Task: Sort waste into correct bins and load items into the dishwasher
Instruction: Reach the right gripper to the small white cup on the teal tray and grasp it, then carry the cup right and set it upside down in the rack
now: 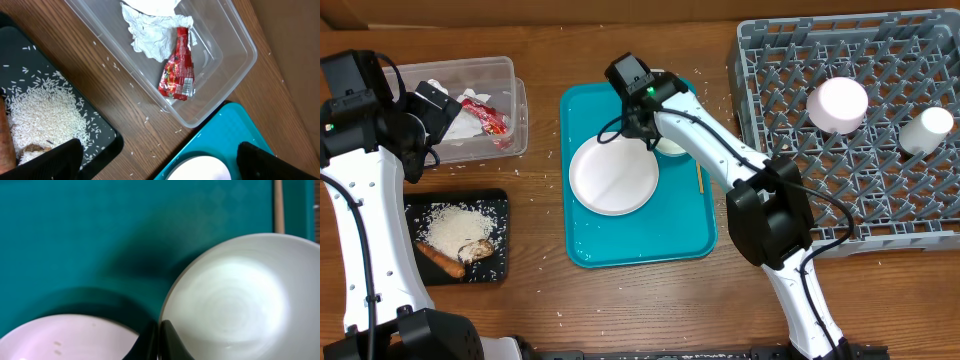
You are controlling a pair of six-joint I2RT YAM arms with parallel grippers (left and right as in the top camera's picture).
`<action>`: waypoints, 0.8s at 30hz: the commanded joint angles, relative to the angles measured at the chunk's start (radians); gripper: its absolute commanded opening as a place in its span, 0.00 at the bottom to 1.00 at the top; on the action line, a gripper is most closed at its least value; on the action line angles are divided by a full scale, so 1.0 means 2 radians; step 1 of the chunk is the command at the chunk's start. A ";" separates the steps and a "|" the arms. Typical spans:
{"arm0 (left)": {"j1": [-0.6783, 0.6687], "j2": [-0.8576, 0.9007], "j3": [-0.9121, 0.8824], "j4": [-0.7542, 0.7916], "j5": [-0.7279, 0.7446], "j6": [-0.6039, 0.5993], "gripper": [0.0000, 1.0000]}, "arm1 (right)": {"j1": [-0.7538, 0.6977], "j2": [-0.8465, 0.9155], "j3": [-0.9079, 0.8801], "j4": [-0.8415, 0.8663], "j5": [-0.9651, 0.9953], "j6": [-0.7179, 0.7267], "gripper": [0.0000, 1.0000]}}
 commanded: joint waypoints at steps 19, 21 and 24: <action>0.000 -0.007 0.009 0.001 -0.003 -0.003 1.00 | -0.336 0.002 0.468 -0.266 -0.383 -0.098 0.04; 0.000 -0.007 0.009 0.001 -0.003 -0.003 1.00 | -0.399 0.003 0.453 -0.260 -0.459 -0.120 0.04; 0.000 -0.007 0.009 0.001 -0.003 -0.003 1.00 | -0.484 0.004 0.415 -0.217 -0.569 -0.145 0.04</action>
